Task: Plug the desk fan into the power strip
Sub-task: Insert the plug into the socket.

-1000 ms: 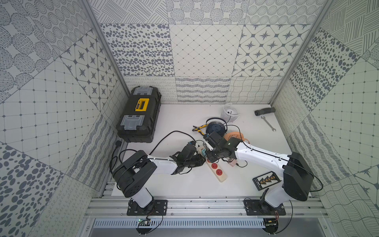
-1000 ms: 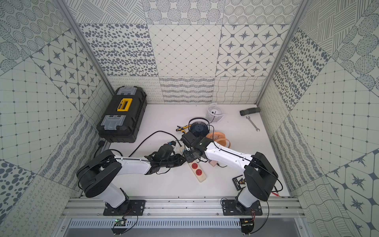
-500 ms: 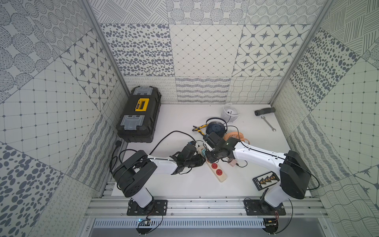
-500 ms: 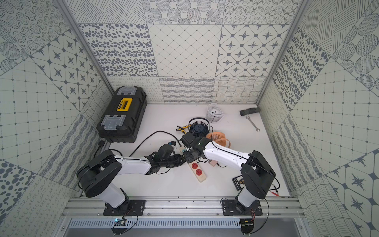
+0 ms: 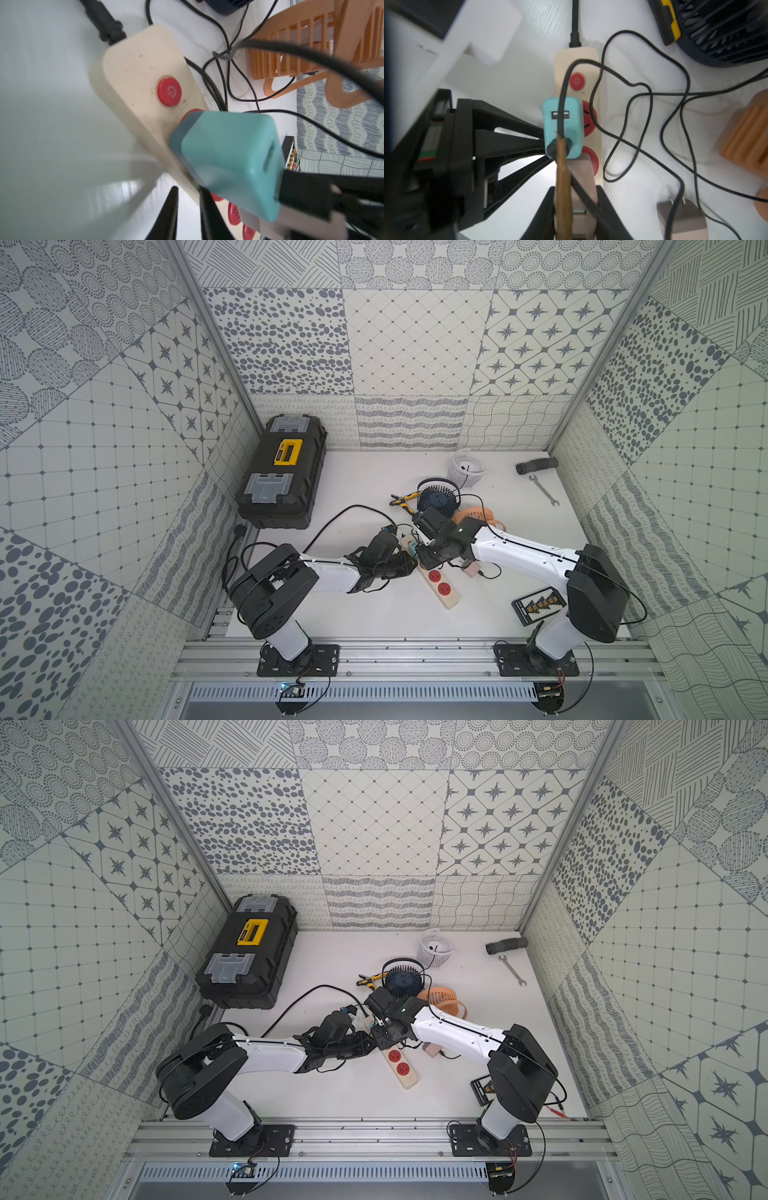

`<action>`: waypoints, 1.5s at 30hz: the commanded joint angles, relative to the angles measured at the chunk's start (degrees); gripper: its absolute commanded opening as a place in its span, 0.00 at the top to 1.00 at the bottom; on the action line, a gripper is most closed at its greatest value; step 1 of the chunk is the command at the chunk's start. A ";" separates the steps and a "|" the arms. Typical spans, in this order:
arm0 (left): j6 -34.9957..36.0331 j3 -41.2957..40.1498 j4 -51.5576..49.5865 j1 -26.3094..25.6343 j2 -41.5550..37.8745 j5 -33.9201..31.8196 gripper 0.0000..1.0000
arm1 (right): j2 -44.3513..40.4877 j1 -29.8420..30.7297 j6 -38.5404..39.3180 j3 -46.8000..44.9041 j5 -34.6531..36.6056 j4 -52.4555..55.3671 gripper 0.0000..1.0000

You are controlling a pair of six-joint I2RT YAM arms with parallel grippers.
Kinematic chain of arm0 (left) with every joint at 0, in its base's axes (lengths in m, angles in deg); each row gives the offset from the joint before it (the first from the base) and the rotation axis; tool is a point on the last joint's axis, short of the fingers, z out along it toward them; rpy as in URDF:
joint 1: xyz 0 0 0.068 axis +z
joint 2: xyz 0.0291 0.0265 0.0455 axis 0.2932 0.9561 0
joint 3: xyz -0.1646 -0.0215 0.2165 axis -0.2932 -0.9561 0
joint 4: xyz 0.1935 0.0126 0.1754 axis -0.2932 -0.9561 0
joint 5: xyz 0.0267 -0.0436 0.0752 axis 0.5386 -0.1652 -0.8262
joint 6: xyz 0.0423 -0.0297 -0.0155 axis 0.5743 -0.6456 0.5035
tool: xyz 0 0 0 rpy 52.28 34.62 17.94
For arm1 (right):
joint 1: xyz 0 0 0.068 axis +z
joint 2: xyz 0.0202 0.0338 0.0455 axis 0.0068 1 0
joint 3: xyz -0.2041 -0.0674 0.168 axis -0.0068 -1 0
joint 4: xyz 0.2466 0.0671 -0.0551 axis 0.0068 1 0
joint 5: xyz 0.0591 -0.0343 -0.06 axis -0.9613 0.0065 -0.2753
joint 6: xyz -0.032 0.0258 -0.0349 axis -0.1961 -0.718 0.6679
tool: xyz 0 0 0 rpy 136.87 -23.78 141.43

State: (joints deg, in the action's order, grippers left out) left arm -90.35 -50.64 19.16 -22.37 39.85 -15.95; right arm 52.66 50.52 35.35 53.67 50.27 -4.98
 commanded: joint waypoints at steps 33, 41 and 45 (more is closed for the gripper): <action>1.33 0.27 2.28 0.13 0.03 -0.63 0.81 | 4.81 0.10 -0.35 -2.16 2.56 -1.16 0.94; 2.57 -1.00 -0.94 0.41 -3.70 -3.43 0.80 | 9.64 1.64 2.28 -4.05 6.81 0.26 1.00; 3.17 -1.77 -2.49 0.82 -5.44 -3.92 0.80 | 10.65 1.99 2.87 -5.43 8.54 1.30 1.00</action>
State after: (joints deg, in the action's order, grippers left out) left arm -89.45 -51.73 18.27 -22.04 36.33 -17.80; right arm 57.25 52.83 37.17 53.11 55.36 -8.02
